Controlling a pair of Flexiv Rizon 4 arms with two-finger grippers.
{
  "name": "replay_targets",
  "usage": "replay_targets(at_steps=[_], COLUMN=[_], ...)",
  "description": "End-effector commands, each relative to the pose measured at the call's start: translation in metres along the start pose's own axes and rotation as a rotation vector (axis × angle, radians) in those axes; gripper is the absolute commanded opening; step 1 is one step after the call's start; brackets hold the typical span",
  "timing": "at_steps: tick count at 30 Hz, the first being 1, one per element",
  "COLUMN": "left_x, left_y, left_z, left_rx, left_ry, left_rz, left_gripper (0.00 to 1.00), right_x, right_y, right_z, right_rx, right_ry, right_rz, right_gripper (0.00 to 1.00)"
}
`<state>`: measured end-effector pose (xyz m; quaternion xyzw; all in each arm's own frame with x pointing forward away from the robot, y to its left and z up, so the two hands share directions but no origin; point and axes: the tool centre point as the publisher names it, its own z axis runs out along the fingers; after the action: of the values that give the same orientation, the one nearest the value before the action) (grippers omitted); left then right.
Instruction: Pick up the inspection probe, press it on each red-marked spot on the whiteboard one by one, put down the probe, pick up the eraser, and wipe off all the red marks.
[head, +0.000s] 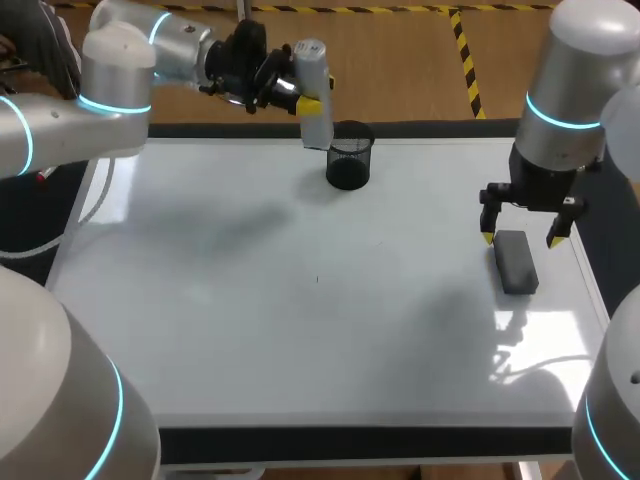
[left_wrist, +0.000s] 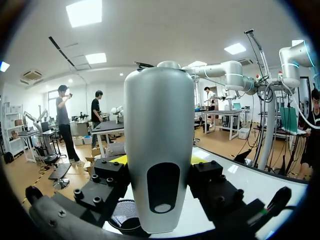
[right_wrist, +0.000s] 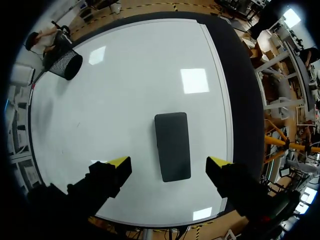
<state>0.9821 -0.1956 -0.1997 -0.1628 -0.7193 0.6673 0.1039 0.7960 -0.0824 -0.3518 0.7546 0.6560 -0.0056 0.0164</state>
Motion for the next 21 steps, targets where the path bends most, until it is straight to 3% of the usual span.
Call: replay_targets(at_steps=[1, 14, 21], left_x=[-0.013, -0.033, -0.035], left_y=[-0.008, -0.018, -0.018], left_z=[-0.001, 0.007, 0.014], left_rx=[-0.017, -0.043, -0.06], left_ry=[0.134, 0.153, 0.11], left_rz=[0.001, 0.013, 0.02], left_gripper=[0.0, 0.0, 0.0], right_x=[-0.001, -0.001, -0.001], right_y=[0.0, 0.0, 0.0], right_z=[-0.001, -0.001, -0.001], right_rx=[-0.001, -0.001, -0.001], right_ry=[0.001, 0.001, 0.001], right_rz=[-0.001, -0.001, -0.001], right_gripper=[1.0, 1.0, 1.0])
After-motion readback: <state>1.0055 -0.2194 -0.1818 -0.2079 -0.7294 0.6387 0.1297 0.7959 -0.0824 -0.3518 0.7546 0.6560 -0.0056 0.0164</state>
